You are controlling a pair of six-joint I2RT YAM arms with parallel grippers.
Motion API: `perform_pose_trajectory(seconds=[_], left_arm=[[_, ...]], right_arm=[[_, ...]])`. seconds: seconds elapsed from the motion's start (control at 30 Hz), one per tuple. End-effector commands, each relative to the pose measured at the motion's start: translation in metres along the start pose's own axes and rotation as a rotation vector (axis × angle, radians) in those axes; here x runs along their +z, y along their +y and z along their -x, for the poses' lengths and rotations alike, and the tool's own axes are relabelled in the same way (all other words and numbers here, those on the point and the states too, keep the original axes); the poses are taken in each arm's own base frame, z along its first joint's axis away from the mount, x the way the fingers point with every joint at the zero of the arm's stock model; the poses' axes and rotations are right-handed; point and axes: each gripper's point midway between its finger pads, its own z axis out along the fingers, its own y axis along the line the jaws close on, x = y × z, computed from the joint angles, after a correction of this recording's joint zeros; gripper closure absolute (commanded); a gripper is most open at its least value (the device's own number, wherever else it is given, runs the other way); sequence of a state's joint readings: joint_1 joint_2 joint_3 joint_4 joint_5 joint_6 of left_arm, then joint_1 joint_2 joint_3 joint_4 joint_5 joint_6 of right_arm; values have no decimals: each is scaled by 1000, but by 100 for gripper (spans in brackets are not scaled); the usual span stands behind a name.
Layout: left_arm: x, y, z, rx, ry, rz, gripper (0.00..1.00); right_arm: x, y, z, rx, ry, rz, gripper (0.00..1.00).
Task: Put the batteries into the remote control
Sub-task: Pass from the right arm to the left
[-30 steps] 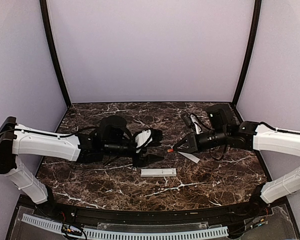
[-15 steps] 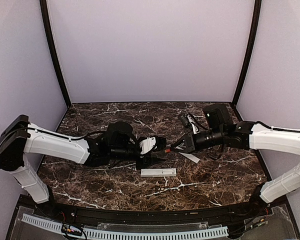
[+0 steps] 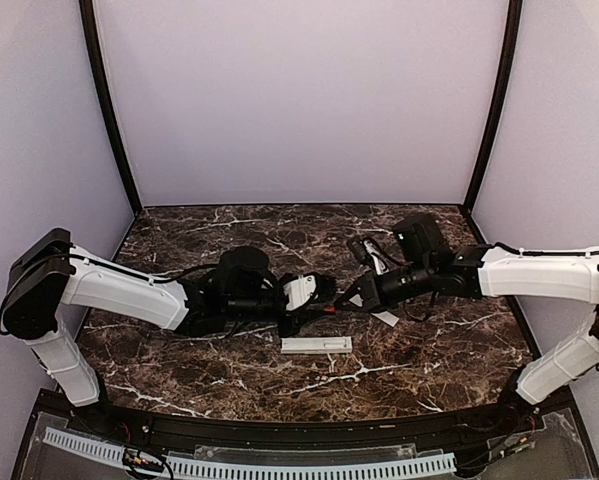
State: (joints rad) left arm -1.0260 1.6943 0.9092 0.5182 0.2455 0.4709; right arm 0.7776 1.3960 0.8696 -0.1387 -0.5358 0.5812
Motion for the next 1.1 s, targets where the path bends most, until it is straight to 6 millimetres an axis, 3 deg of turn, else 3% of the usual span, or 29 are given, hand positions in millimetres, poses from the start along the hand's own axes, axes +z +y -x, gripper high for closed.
perform_pose_trajectory(seconds=[0.0,0.1,0.4,0.5,0.67,0.87,1.07], left_arm=[[2,-6,-3,29,1,-18,77],[3,-7,-7,22,10,-15,85],[7,-7,-13,8,28,-10,84],[6,-5,-11,9,23,-5,97],[5,-5,-17,6,50,4,100],[3,-5,-42,-5,181,8,100],[0,-17,-64,-41,306,-55,100]], right_arm=[[-1,11,17,-37,-40,44,100],[-2,12,18,-39,-44,46,100],[-3,13,19,-40,-44,52,100],[-2,13,19,-38,-41,54,100],[-1,8,18,-30,-42,31,99],[-13,-4,18,-15,-84,-44,63],[-32,-11,13,-4,-131,-84,51]])
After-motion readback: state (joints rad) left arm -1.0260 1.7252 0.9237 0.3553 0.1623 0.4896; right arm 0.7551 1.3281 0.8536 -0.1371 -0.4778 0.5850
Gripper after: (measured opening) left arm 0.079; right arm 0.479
